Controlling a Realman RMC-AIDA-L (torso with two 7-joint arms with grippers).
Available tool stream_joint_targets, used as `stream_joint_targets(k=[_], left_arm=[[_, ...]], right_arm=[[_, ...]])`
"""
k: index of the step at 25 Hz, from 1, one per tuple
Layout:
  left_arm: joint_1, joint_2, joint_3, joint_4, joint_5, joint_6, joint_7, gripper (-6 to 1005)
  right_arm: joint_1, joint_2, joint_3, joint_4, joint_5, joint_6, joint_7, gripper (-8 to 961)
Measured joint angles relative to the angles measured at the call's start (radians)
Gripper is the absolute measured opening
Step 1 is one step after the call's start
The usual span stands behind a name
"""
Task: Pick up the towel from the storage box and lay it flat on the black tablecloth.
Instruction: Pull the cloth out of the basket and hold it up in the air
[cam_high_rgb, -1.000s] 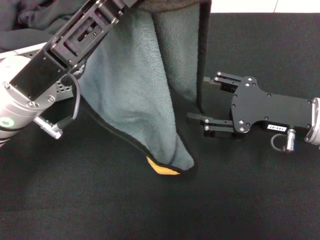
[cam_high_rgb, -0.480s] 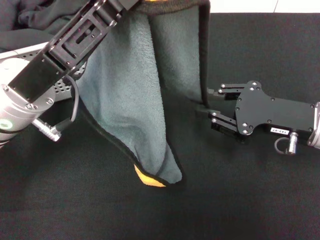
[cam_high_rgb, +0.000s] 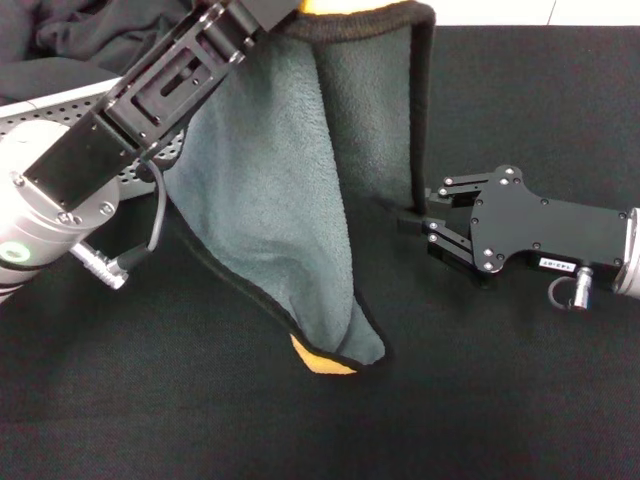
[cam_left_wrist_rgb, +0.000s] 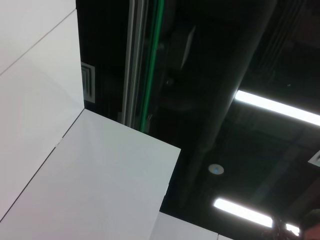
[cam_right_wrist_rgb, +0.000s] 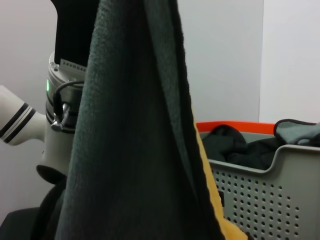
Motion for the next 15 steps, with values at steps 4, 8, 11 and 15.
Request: stream_joint_targets(k=[4, 8, 11, 15], left_arm=[[0.001, 0.000, 0.001, 0.002, -0.002, 0.001, -0.005, 22], [-0.004, -0.001, 0.017, 0.002, -0.003, 0.001, -0.008, 22], [-0.006, -0.001, 0.027, 0.002, -0.006, 0.001, -0.009, 22], [-0.001, -0.001, 0.027, 0.002, -0.006, 0.000, -0.008, 22]], right_arm=[[0.000, 0.000, -0.005, 0.000, -0.002, 0.000, -0.023, 195], [0.004, 0.000, -0.008, 0.000, -0.002, -0.001, -0.028, 191], [0.008, 0.000, -0.012, 0.000, -0.002, -0.001, -0.036, 136], [0.008, 0.000, -0.023, -0.002, -0.002, 0.000, -0.067, 91]])
